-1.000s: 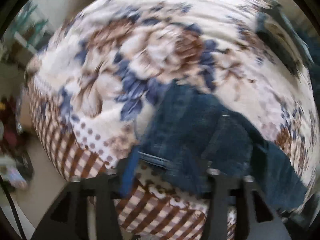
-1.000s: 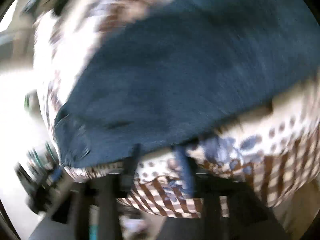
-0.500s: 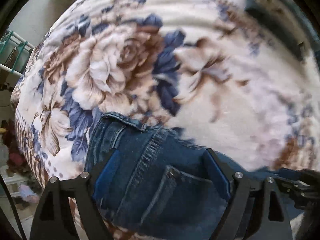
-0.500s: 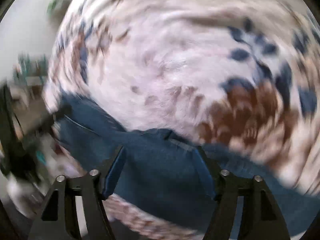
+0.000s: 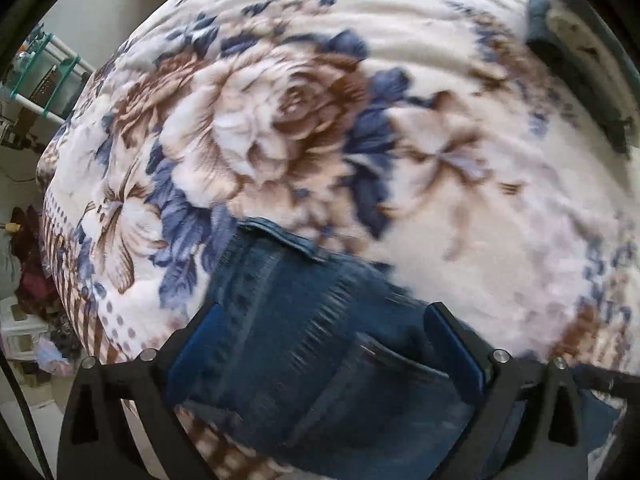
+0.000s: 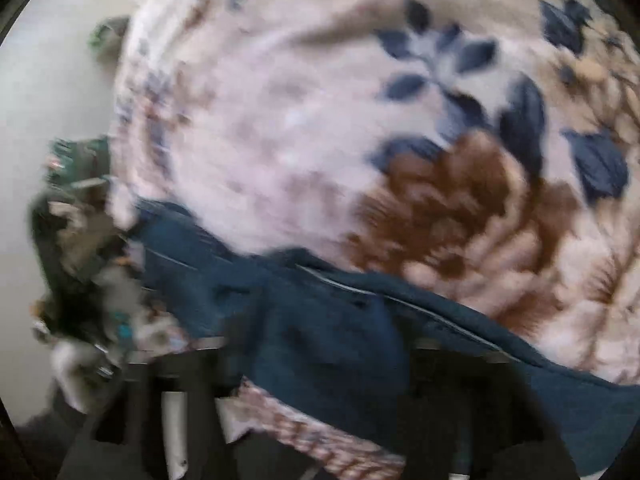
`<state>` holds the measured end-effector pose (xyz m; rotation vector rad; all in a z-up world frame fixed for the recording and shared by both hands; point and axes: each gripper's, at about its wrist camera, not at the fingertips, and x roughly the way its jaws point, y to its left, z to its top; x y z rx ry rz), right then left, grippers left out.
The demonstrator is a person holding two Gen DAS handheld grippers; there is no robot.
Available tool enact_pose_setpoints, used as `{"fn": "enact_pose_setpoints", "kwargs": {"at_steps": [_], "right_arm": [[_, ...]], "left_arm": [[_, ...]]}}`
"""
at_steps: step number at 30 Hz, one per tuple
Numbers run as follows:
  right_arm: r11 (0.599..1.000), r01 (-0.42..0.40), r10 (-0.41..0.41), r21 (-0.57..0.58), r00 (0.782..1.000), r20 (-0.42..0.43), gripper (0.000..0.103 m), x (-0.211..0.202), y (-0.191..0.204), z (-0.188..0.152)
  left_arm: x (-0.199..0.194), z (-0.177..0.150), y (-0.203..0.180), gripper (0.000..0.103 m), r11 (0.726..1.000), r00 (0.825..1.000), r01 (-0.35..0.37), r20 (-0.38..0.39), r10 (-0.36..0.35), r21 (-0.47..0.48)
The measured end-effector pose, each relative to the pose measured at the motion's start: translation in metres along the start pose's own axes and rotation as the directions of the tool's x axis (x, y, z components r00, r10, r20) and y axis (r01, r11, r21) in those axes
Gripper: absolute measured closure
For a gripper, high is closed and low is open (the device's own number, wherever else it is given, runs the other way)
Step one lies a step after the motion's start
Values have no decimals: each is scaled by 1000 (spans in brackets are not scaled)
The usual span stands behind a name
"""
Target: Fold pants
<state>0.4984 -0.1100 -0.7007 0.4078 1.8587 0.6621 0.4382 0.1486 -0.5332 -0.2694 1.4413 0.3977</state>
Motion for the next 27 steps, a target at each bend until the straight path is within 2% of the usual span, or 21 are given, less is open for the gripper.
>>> {"fn": "enact_pose_setpoints", "kwargs": {"at_steps": [1, 3, 6, 8, 10, 11, 13, 16, 18, 20, 22, 23, 24, 25, 27], "right_arm": [[999, -51, 51, 8, 999, -15, 33, 1, 2, 6], [997, -76, 75, -11, 995, -61, 33, 11, 8, 15], [998, -2, -11, -69, 983, -185, 33, 50, 16, 24], [994, 14, -37, -104, 975, -219, 35, 66, 20, 24], [990, -5, -22, -137, 980, -198, 63, 64, 24, 19], [989, -5, -23, -150, 983, -182, 66, 60, 25, 15], [988, -19, -3, -154, 990, -138, 79, 48, 23, 6], [988, -50, 40, -145, 997, -70, 87, 27, 20, -15], [986, -53, 49, -158, 998, -34, 90, 20, 22, -31], [982, -49, 49, -182, 999, -4, 93, 9, 25, -47], [978, -52, 57, -202, 998, 22, 93, 10, 35, -60], [978, -64, 70, -200, 997, 25, 93, 15, 42, -62], [978, -79, 86, -193, 996, 25, 93, 18, 43, -66], [977, -98, 105, -187, 994, 26, 93, 19, 42, -68], [976, -129, 132, -173, 991, 5, 93, 23, 39, -70]], "left_arm": [[-5, -2, -8, 0, 1000, 1000, 4, 4, -4, 9], [-8, -5, -22, 0, 1000, 1000, 2, -4, -2, 23], [1, -13, -36, 0, 1000, 998, -13, -60, 14, 18], [9, -18, -36, 0, 1000, 992, 10, -124, -13, -25], [13, -22, -34, 0, 996, 984, 26, -174, -40, -81], [15, -24, -31, 1, 992, 977, 34, -206, -59, -124], [17, -26, -29, 1, 981, 963, 63, -246, -108, -183], [22, -26, -28, 2, 961, 940, 92, -295, -171, -261], [30, -26, -32, 2, 945, 916, 100, -343, -210, -312], [39, -25, -36, 2, 943, 902, 83, -379, -208, -321], [54, -29, -43, 2, 938, 872, 63, -438, -218, -341], [59, -31, -45, 5, 939, 867, 50, -452, -210, -342], [65, -32, -46, 10, 939, 869, 27, -457, -192, -343], [67, -32, -47, 25, 942, 874, 13, -453, -174, -336], [69, -33, -53, 40, 954, 885, 11, -441, -149, -301]]}}
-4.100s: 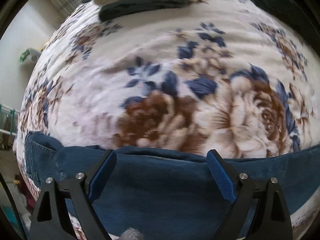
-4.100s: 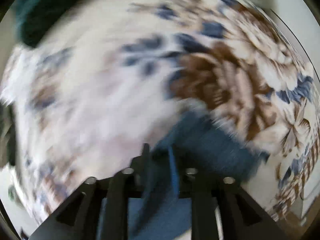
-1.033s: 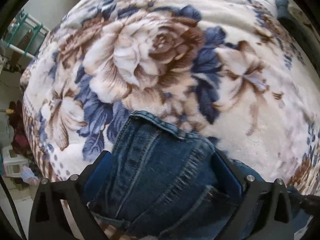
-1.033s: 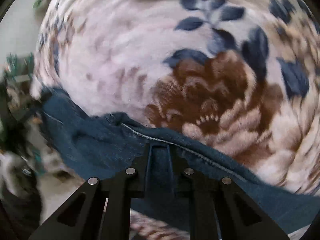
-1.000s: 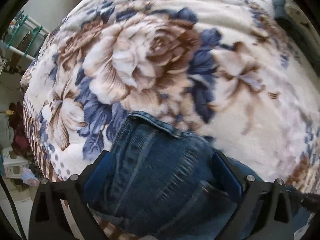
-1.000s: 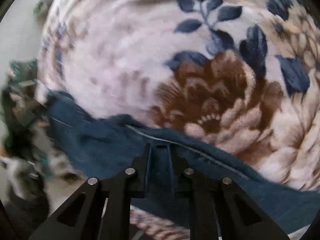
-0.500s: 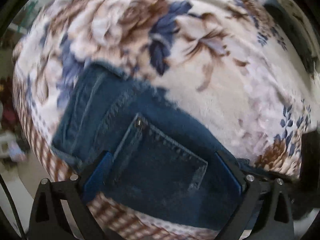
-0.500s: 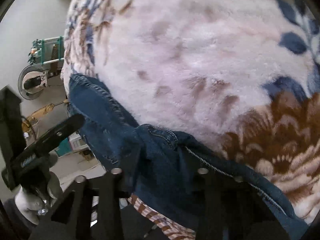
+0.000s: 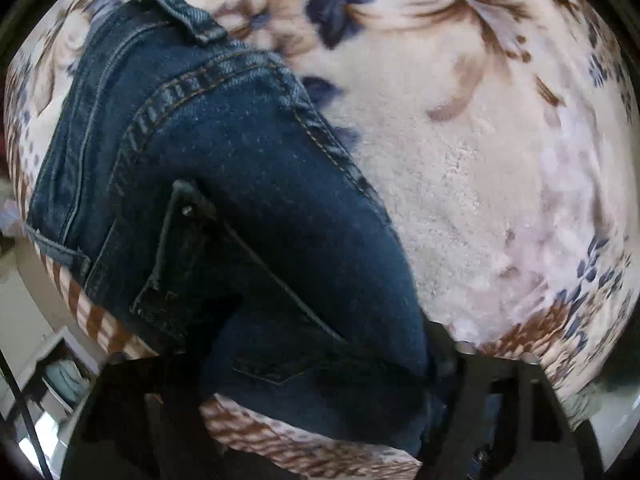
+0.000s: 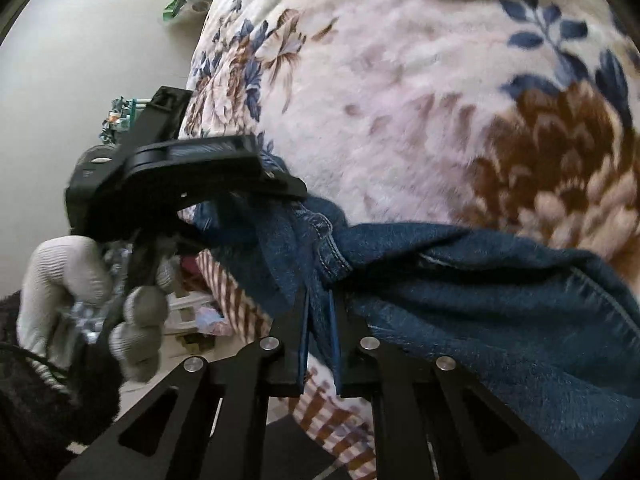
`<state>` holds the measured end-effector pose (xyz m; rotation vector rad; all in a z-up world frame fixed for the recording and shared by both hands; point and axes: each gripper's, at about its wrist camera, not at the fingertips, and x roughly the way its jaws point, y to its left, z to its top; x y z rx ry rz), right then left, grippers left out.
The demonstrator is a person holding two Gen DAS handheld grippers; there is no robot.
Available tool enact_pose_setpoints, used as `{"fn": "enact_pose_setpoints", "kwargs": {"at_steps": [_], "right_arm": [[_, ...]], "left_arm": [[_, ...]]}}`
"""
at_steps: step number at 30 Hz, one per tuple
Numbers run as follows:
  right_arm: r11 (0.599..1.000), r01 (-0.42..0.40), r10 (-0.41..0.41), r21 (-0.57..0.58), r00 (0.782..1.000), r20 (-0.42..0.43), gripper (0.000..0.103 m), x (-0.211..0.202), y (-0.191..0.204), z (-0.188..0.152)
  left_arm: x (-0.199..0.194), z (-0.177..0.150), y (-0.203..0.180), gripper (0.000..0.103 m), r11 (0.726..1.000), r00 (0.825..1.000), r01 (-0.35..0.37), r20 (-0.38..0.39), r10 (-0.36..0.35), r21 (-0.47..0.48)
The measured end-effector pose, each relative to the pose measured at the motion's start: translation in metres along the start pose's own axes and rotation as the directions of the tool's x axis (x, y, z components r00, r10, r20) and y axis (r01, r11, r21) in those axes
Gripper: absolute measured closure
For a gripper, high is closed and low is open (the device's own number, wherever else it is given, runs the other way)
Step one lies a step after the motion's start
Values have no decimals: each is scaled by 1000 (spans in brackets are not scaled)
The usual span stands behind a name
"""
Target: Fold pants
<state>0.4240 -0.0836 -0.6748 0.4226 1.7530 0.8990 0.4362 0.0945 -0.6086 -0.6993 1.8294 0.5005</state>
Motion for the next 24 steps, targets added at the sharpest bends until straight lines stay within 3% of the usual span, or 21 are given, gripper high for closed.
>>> {"fn": "enact_pose_setpoints", "kwargs": {"at_steps": [2, 3, 6, 8, 10, 16, 18, 20, 21, 24], "right_arm": [[998, -48, 49, 39, 999, -8, 93, 11, -4, 7], [995, -77, 78, 60, 997, -18, 89, 14, -8, 11], [982, -124, 129, 143, 991, -21, 88, 17, -26, 27], [974, -146, 155, 172, 987, -39, 80, 19, -35, 38], [961, -178, 198, 213, 978, -72, 57, 28, -41, 47], [961, -158, 206, 227, 956, -208, 53, 79, -37, 74], [955, -150, 210, 256, 951, -227, 53, 88, -40, 78], [938, -192, 258, 289, 942, -213, 57, 81, -43, 80], [933, -220, 280, 283, 941, -192, 60, 71, -43, 80], [913, -271, 326, 305, 934, -147, 60, 52, -50, 79]], "left_arm": [[-4, -7, -7, 62, 999, 1000, 6, 29, -7, 33], [-7, -12, -10, 64, 999, 999, 9, 44, -12, 50], [-10, -20, -9, 65, 999, 997, 31, 65, -34, 42], [-9, -23, -3, 66, 998, 997, 52, 63, -54, 31], [-8, -24, 1, 66, 997, 996, 68, 61, -70, 30], [-13, -21, 23, 63, 994, 993, 107, 54, -109, 30], [-35, -24, 37, 63, 982, 980, 185, 71, -186, 28], [-61, -31, 50, 62, 973, 964, 226, 129, -231, 53], [-78, -39, 57, 62, 974, 956, 209, 192, -222, 89], [-98, -46, 69, 55, 983, 933, 79, 334, -131, 163]]}}
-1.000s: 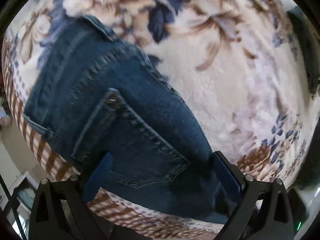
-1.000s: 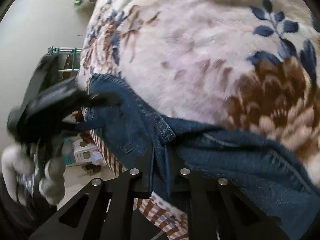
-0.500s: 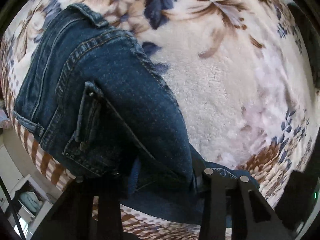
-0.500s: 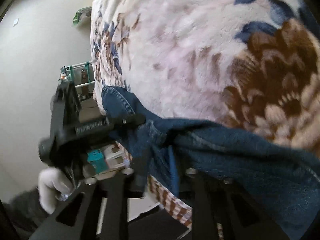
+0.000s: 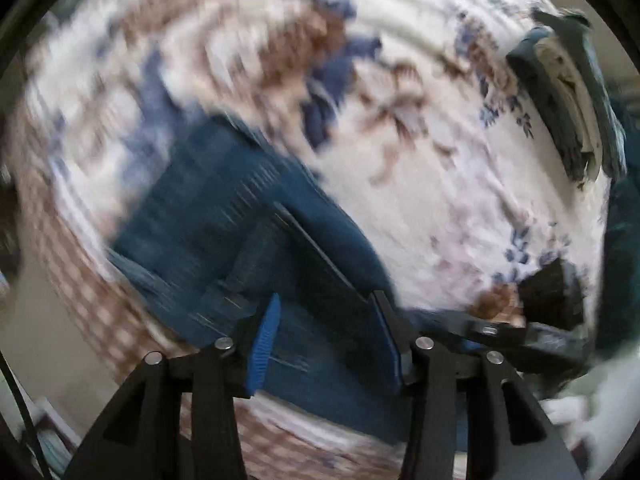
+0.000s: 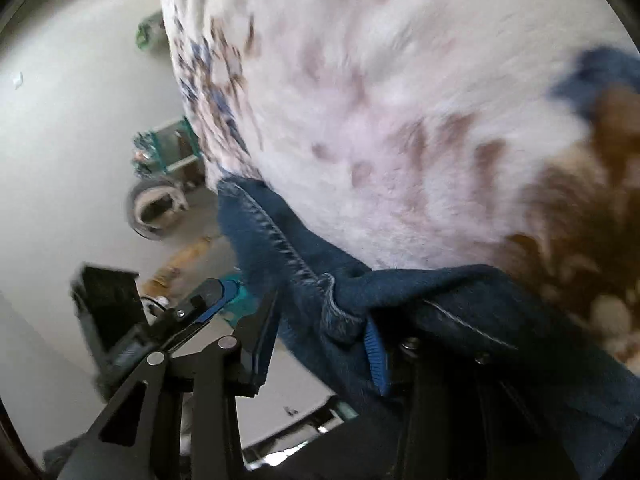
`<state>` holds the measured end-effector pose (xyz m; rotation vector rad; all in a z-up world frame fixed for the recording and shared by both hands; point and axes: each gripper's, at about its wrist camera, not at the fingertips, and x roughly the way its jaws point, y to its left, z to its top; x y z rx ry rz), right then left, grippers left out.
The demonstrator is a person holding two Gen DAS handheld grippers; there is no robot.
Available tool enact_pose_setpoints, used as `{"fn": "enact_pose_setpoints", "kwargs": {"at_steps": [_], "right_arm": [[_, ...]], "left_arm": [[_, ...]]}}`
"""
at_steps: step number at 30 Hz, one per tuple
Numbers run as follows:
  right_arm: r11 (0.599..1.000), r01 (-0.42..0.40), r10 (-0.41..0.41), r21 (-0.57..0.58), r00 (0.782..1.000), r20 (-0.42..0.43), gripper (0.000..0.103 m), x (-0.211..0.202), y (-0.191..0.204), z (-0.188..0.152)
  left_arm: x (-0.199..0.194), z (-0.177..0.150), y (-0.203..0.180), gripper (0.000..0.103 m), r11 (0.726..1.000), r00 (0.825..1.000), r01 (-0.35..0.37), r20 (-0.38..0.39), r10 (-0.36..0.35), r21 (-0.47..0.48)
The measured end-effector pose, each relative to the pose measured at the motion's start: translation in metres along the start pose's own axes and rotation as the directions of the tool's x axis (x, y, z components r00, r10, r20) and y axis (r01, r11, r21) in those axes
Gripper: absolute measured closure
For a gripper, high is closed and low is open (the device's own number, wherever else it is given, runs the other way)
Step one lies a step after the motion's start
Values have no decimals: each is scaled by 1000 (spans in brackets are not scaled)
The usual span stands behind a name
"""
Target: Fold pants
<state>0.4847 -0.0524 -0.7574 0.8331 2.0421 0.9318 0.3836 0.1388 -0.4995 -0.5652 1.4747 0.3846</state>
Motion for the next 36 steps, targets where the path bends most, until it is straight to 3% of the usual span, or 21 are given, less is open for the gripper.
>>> {"fn": "enact_pose_setpoints", "kwargs": {"at_steps": [2, 6, 8, 9, 10, 12, 14, 15, 17, 19, 20, 22, 24, 27, 30, 34, 35, 36], "right_arm": [[1000, 24, -24, 18, 999, -34, 60, 6, -6, 2], [997, 66, -62, 35, 992, -112, 60, 38, -14, 8], [990, 139, -139, -2, 986, -94, 69, 45, -5, 10], [987, 161, -161, -3, 985, -61, 84, 40, 0, 11], [986, 168, -168, 1, 986, 16, 88, 23, 7, 13], [994, 104, -108, 35, 983, 152, 88, -12, 10, 14], [998, 41, -48, 56, 991, 128, 88, -15, 4, 17], [997, 47, -53, 58, 992, 116, 87, -10, 2, 17], [994, 95, -99, 48, 991, 88, 84, 2, 4, 19], [994, 101, -102, 29, 994, 27, 64, 22, 10, 27], [993, 115, -116, 28, 993, 12, 64, 30, 11, 29], [983, 173, -172, 64, 985, -22, 85, 35, 5, 35], [981, 168, -171, 99, 985, 26, 87, 5, 2, 32], [977, 179, -190, 111, 977, 96, 87, -36, 3, 35], [961, 260, -272, 93, 949, 157, 88, -62, 8, 33], [948, 316, -316, 36, 924, 215, 87, -97, 25, 27], [948, 317, -311, 2, 929, 199, 85, -99, 32, 25], [944, 328, -318, -29, 931, 179, 74, -94, 37, 22]], "left_arm": [[7, 7, 8, 50, 994, 995, -94, 43, 92, 55], [53, 8, 30, 50, 991, 991, -132, -28, 132, 25], [68, 8, 37, 48, 989, 988, -148, -37, 149, 29], [71, 8, 38, 48, 987, 987, -153, -34, 155, 42], [74, 7, 37, 48, 985, 986, -160, -30, 162, 57], [77, 3, 31, 48, 983, 986, -164, -14, 166, 87], [86, -4, 19, 48, 980, 985, -171, -10, 173, 97], [87, -4, 19, 48, 982, 986, -165, -14, 167, 90], [92, -6, 14, 48, 983, 986, -160, -21, 163, 85], [92, -9, 16, 48, 985, 988, -153, -25, 155, 82], [94, -11, 17, 48, 984, 988, -152, -28, 155, 87], [95, -9, 24, 48, 985, 988, -149, -30, 152, 91], [88, -3, 21, 48, 985, 989, -141, -34, 145, 97], [87, -2, 24, 48, 987, 990, -130, -42, 134, 96], [81, 0, 29, 48, 987, 990, -129, -43, 134, 93], [71, 1, 33, 48, 987, 990, -131, -30, 135, 94], [67, 0, 33, 48, 988, 991, -127, -22, 130, 93], [63, -1, 33, 48, 988, 992, -124, -18, 127, 92]]}}
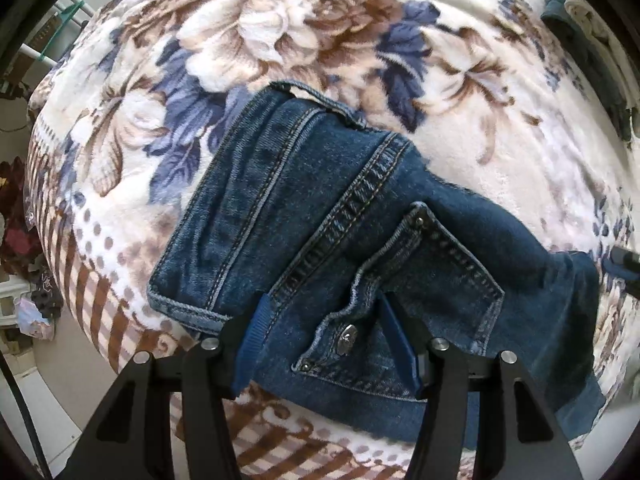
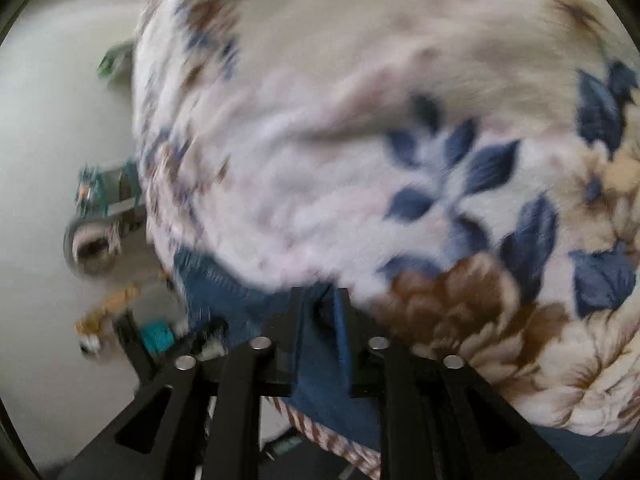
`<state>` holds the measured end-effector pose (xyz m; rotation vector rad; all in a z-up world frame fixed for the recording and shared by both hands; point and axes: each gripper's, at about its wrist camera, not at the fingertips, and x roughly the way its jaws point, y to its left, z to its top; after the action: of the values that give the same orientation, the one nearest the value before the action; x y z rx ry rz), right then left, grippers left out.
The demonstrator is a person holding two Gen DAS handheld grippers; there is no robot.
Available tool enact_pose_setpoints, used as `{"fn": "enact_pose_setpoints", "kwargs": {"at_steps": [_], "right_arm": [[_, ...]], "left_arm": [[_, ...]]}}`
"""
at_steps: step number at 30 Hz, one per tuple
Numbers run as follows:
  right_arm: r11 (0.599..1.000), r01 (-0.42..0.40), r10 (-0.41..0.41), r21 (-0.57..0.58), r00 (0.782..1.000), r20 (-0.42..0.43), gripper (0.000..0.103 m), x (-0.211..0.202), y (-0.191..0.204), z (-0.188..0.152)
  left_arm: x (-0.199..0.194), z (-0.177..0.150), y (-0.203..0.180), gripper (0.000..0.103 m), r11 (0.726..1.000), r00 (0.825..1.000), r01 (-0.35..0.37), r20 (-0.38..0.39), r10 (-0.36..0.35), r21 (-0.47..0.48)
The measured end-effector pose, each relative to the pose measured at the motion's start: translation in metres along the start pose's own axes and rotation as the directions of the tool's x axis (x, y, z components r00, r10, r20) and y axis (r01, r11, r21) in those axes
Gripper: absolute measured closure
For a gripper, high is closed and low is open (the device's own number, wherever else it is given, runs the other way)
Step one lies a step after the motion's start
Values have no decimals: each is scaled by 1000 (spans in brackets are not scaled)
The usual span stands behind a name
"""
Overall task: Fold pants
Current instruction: 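Lower the folded jeans onto the bed and open both grippers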
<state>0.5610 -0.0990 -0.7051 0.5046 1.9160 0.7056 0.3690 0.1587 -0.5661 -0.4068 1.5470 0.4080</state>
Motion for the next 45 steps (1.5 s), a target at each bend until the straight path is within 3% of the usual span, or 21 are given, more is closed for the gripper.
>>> {"fn": "enact_pose_setpoints", "kwargs": {"at_steps": [1, 3, 5, 6, 7, 12, 13, 14, 15, 16, 17, 21, 24, 28, 30, 33, 35, 37, 42, 43, 45], "right_arm": [[998, 38, -39, -44, 999, -23, 58, 5, 7, -5], [981, 136, -148, -137, 986, -80, 53, 23, 13, -14], [949, 256, -275, -186, 957, -87, 69, 43, 19, -19], [926, 335, -349, -174, 936, -55, 89, 46, 14, -18], [923, 366, -371, -119, 929, -21, 89, 44, 5, -14], [953, 302, -301, -2, 951, 69, 87, 15, -5, -28], [957, 290, -290, 21, 950, 111, 83, 1, -3, -37], [964, 263, -267, 45, 949, 168, 77, -15, -2, -50], [972, 223, -234, 71, 942, 239, 49, -30, -1, -66], [979, 174, -201, 110, 923, 328, 13, -47, -5, -89], [981, 133, -178, 138, 901, 396, 4, -62, -11, -109], [946, -16, -189, 323, 783, 593, 4, -112, -68, -206], [878, -79, -291, 472, 694, 658, 4, -148, -128, -286], [733, -155, -477, 662, 576, 664, 4, -194, -224, -383], [656, -246, -530, 714, 522, 668, 4, -206, -279, -422], [582, -418, -511, 698, 480, 713, 4, -210, -360, -453], [565, -503, -471, 654, 453, 757, 6, -209, -399, -458], [577, -557, -416, 598, 430, 801, 13, -208, -438, -455], [632, -586, -342, 507, 376, 861, 25, -205, -477, -429], [660, -574, -332, 485, 356, 873, 53, -208, -474, -424], [714, -514, -324, 476, 360, 875, 81, -214, -468, -415]], "left_arm": [[-3, -1, 0, 48, 1000, 1000, 5, 5, -5, 1], [-10, -3, -3, 48, 1000, 1000, 9, 19, -9, 10], [-17, -3, -8, 48, 1000, 999, 11, 36, -12, 23], [-21, -3, -12, 48, 999, 999, 11, 49, -13, 34], [-25, -3, -15, 48, 999, 998, 10, 56, -13, 42], [-46, 0, -32, 46, 995, 992, 60, 106, -69, 84], [-50, 0, -37, 33, 993, 990, 67, 115, -78, 97], [-53, -1, -45, 13, 989, 989, 70, 121, -86, 128], [-54, -1, -52, 6, 986, 989, 72, 121, -90, 152], [-56, -3, -62, 4, 979, 989, 70, 119, -93, 190], [-57, -7, -70, 4, 975, 989, 67, 117, -93, 213], [-57, -29, -118, 4, 941, 986, 96, 96, -134, 324], [-60, -49, -153, 4, 914, 985, 119, 73, -159, 387], [-62, -81, -209, 4, 885, 983, 112, 79, -165, 452], [-56, -95, -236, 4, 872, 983, 107, 79, -164, 478], [-42, -119, -282, 4, 854, 986, 92, 71, -149, 512], [-32, -135, -312, 4, 845, 987, 75, 79, -137, 530], [-25, -146, -332, 4, 839, 989, 60, 82, -123, 541], [-11, -171, -364, 4, 831, 992, 7, 102, -76, 556], [-8, -174, -367, 4, 833, 992, -3, 105, -67, 553], [-4, -176, -371, 4, 836, 993, -19, 109, -48, 548]]}}
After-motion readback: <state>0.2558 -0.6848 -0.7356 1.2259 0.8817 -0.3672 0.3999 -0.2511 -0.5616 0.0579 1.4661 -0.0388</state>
